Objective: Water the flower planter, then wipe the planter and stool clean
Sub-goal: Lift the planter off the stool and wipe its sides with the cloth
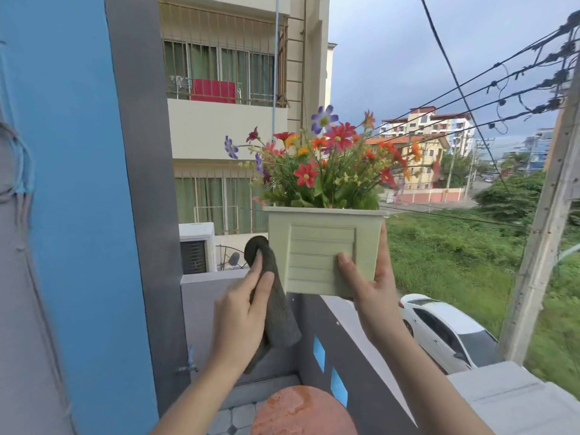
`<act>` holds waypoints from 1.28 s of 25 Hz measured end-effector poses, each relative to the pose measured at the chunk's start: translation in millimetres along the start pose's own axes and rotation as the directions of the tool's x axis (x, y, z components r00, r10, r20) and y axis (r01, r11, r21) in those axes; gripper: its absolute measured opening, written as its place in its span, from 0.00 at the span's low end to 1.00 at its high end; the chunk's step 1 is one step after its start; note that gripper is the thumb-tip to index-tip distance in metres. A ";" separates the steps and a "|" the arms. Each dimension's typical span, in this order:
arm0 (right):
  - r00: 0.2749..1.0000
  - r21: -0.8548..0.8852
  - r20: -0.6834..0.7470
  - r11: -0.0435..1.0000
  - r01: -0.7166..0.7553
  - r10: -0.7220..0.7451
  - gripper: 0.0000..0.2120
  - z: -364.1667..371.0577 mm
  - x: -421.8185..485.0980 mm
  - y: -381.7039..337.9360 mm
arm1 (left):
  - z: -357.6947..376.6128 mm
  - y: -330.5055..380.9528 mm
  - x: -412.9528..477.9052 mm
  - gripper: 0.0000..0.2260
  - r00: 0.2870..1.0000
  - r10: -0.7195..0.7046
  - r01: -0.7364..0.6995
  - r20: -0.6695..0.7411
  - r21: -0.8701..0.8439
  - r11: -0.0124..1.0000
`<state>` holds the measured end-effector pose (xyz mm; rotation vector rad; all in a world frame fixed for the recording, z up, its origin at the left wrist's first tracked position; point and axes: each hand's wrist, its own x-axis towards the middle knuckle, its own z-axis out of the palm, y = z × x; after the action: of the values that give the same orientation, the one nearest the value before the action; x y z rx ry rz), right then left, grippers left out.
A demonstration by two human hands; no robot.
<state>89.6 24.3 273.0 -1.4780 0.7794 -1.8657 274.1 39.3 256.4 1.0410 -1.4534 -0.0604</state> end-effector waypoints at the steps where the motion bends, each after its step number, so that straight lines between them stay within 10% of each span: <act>1: 1.000 -0.002 0.000 1.000 -0.002 0.002 0.34 3.0 -4.0 -0.2 | 1.9 5.8 10.6 0.21 0.997 0.038 -0.037 -0.069 0.029 0.999; 7: 1.000 0.054 -0.012 0.998 -0.017 0.017 0.35 9.3 -6.9 -8.4 | 29.7 -2.9 -11.1 0.20 0.963 0.263 -0.239 -0.061 0.265 0.934; 20: 1.000 0.096 0.001 0.995 -0.022 0.022 0.37 -2.3 -1.3 -4.9 | 25.6 -6.7 -27.0 0.17 0.947 0.321 -0.321 0.004 0.006 0.947; 28: 0.979 0.285 0.106 0.938 -0.198 0.174 0.43 -9.2 1.8 2.9 | 9.6 21.4 25.1 0.18 0.977 0.119 -0.079 0.176 -0.218 0.973; 32: 0.972 0.346 0.129 0.909 -0.231 0.198 0.32 -15.1 -2.4 2.7 | 12.1 7.2 33.1 0.35 0.886 -0.195 0.384 0.422 -0.427 0.819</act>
<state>75.6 25.4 266.5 -1.1846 0.5000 -1.6558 266.8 16.9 283.6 0.8320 -1.4713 -0.8586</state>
